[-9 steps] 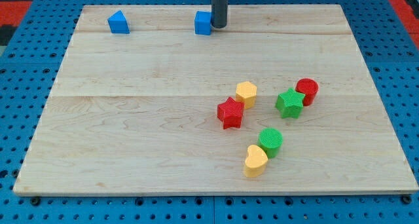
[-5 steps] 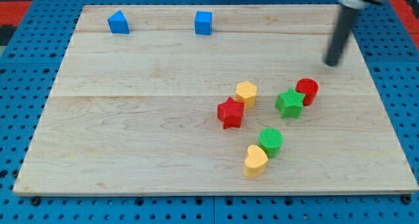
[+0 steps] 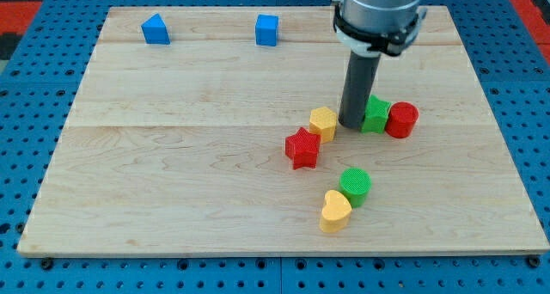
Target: Move the green star to the top right corner
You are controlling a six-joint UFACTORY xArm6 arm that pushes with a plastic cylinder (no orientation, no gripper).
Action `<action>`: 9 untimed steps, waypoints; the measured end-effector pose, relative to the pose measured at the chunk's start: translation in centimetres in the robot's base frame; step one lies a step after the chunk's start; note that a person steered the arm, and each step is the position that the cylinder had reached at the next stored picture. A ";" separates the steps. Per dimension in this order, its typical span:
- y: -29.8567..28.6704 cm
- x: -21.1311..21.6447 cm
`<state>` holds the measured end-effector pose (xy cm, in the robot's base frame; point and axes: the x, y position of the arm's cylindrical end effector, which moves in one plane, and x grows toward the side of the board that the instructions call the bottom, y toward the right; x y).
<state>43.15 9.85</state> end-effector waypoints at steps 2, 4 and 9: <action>2.1 2.6; 1.9 -3.5; 11.1 -0.4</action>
<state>42.78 20.98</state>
